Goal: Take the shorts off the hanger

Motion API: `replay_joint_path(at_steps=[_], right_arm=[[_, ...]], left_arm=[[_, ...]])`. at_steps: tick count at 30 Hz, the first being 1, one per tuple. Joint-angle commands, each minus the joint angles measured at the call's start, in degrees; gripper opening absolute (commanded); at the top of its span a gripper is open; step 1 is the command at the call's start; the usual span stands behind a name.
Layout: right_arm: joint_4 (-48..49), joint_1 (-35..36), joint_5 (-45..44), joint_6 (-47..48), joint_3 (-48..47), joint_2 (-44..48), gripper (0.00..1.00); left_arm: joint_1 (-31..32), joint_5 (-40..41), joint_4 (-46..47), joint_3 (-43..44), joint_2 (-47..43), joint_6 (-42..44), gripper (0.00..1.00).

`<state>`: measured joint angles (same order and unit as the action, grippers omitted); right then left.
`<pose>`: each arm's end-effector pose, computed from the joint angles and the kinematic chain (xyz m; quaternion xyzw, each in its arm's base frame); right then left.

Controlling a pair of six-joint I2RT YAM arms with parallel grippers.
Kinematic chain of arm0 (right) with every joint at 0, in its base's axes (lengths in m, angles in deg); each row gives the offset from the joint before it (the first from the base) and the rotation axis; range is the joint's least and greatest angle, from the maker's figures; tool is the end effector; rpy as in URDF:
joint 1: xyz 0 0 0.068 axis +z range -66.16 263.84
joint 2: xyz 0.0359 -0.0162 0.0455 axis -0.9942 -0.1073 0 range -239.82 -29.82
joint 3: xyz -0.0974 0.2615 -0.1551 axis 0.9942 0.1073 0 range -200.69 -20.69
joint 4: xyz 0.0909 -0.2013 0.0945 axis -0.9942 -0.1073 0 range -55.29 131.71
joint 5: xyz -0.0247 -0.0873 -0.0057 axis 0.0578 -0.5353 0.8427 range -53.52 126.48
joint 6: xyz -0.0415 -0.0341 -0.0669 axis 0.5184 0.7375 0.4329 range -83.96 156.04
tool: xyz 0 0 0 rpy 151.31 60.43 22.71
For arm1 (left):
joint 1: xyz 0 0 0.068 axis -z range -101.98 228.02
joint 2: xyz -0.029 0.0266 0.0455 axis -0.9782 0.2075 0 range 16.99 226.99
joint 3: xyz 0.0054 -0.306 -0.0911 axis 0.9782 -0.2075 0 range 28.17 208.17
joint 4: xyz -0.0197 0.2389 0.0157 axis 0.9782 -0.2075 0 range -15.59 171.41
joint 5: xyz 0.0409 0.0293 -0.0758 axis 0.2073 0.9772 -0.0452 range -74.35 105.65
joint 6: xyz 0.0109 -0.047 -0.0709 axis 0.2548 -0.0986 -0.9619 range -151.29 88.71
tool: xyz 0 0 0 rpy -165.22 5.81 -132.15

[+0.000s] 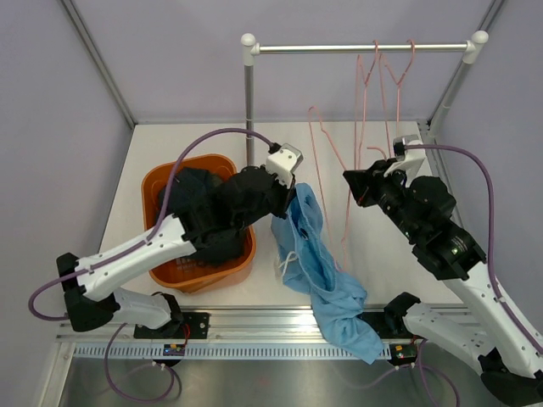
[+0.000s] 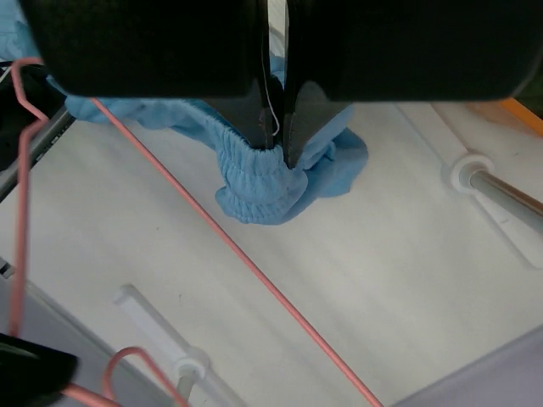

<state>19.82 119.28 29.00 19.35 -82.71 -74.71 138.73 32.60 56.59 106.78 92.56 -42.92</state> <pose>0.1215 0.0745 0.4439 -0.0760 0.7317 0.2537 0.6281 0.1645 -0.2482 0.4329 0.2649 0.7793 -0.2288 0.5197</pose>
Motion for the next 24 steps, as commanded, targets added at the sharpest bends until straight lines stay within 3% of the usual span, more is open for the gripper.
replay_joint_path(at_steps=[1,3,7,11,13,17,20,24], right_arm=[[1.95,0.33,-8.41,-1.42,-7.74,-3.62,0.00],[0.89,0.33,-10.79,-1.85,-10.04,-5.38,0.00],[-1.48,0.33,-11.67,-2.03,-14.17,-6.97,0.00],[-3.77,0.33,-10.71,-2.21,-15.59,-7.76,0.00],[-4.47,0.33,-10.36,-2.38,-15.24,-7.50,0.00],[-5.36,0.33,-10.36,-2.12,-14.62,-6.62,0.00],[-5.97,0.33,-9.92,-2.12,-14.53,-6.53,0.00],[-6.24,0.33,-9.13,-2.21,-14.10,-6.62,0.00]], left_arm=[[0.73,5.86,1.45,3.20,-4.20,4.16,0.00],[0.64,11.15,-2.94,9.43,-4.64,6.97,0.00],[0.47,23.89,-3.14,22.79,-5.43,16.10,0.00],[0.46,31.73,9.21,38.69,-3.77,36.70,0.00],[0.46,33.76,13.55,48.10,-2.19,42.46,0.00],[0.46,35.08,29.08,49.10,-3.85,55.64,0.00],[0.46,35.17,37.00,44.02,-6.39,60.83,0.00],[0.29,35.96,36.95,34.62,-9.99,55.96,0.00]])
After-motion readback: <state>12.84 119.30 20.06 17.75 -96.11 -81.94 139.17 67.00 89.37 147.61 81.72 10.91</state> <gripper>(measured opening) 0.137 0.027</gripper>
